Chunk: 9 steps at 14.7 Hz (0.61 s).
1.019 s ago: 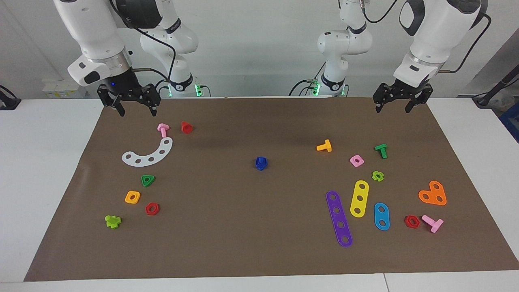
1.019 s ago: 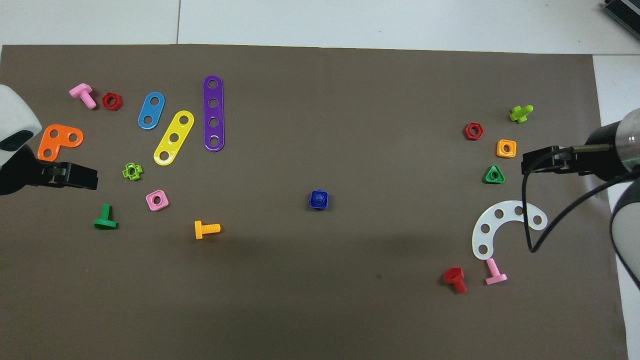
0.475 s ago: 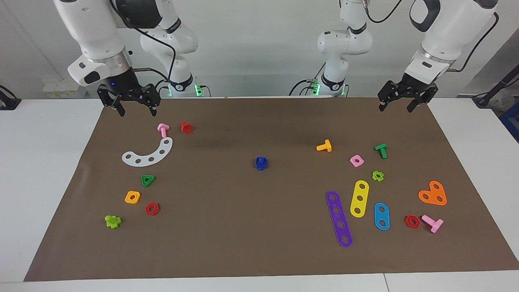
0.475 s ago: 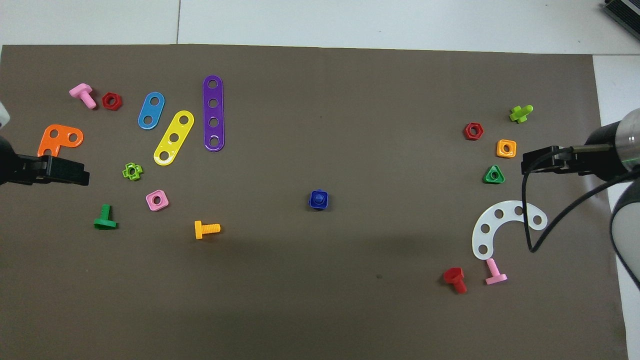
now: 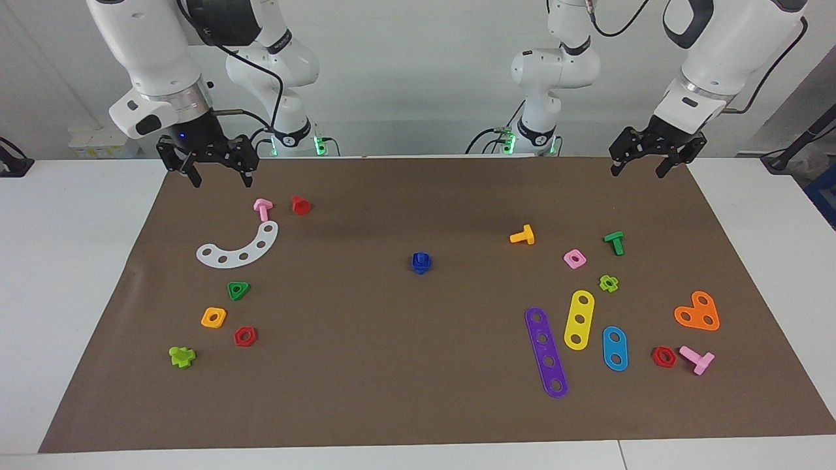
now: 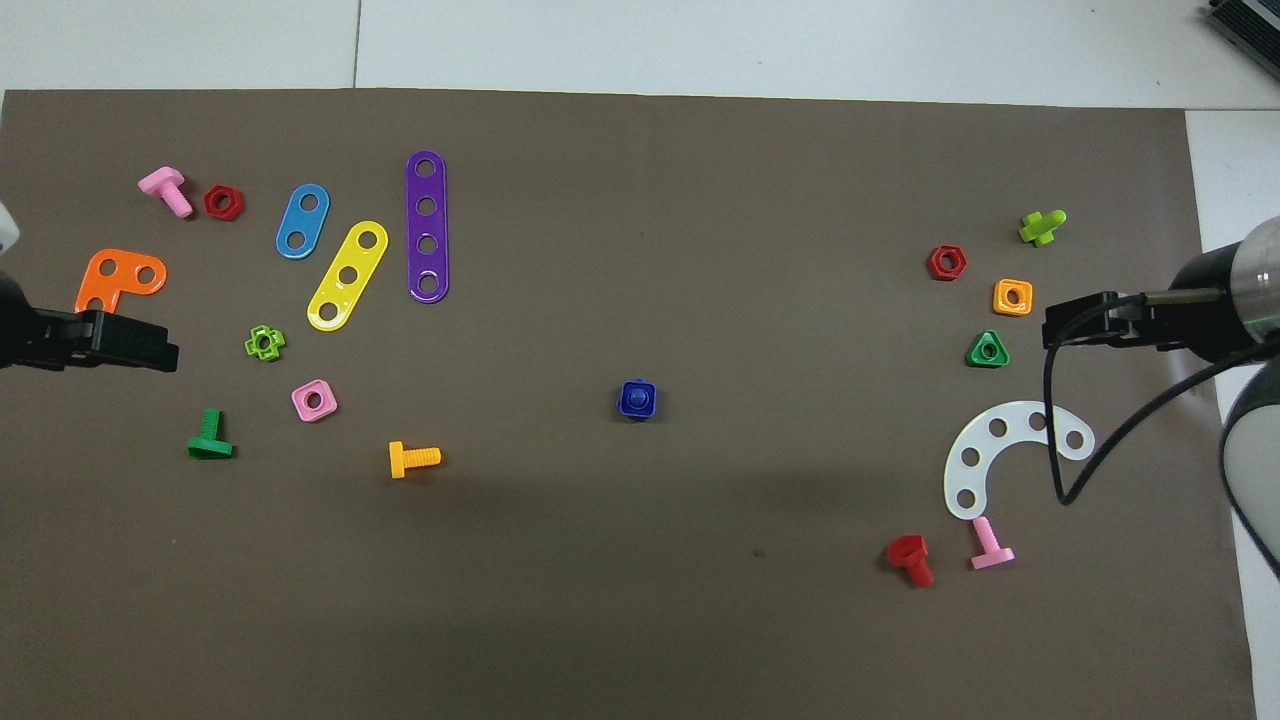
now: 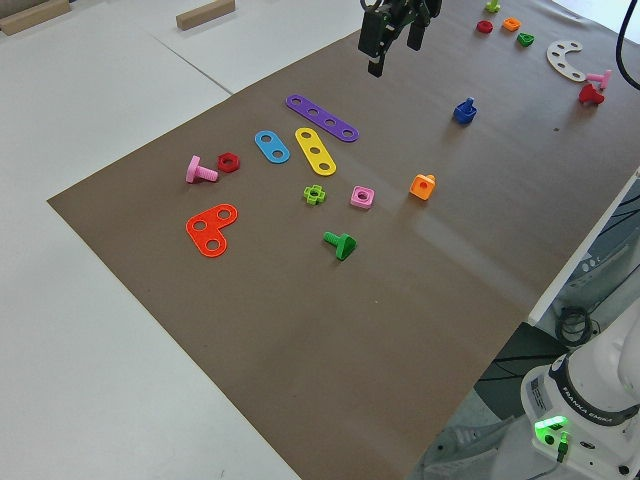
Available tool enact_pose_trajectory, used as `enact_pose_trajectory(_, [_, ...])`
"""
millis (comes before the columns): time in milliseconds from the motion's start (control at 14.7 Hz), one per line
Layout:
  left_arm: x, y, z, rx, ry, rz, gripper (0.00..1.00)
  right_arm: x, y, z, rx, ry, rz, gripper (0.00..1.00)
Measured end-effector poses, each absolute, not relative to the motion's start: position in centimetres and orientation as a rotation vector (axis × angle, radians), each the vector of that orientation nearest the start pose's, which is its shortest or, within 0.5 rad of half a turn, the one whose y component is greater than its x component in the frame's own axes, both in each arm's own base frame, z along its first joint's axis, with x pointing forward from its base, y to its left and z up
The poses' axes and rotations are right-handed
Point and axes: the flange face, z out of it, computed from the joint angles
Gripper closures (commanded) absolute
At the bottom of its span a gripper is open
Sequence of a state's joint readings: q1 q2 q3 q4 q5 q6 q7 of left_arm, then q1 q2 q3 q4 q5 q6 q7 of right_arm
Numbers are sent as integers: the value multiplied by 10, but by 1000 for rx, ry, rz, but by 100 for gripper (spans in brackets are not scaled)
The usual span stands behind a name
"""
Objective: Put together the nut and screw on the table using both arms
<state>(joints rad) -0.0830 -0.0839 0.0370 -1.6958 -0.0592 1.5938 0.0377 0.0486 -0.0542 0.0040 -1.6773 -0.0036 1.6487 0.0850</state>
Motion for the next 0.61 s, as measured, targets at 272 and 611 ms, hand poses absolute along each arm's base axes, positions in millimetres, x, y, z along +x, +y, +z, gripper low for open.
enact_pose_trajectory(272, [525,-29,611,-3195,130,76,0,543,28,611,-3143,51,-41,0])
enact_pose_trajectory(611, [521,-25,608,-3162,112,135,0,543,28,611,-3143,51,-41,0])
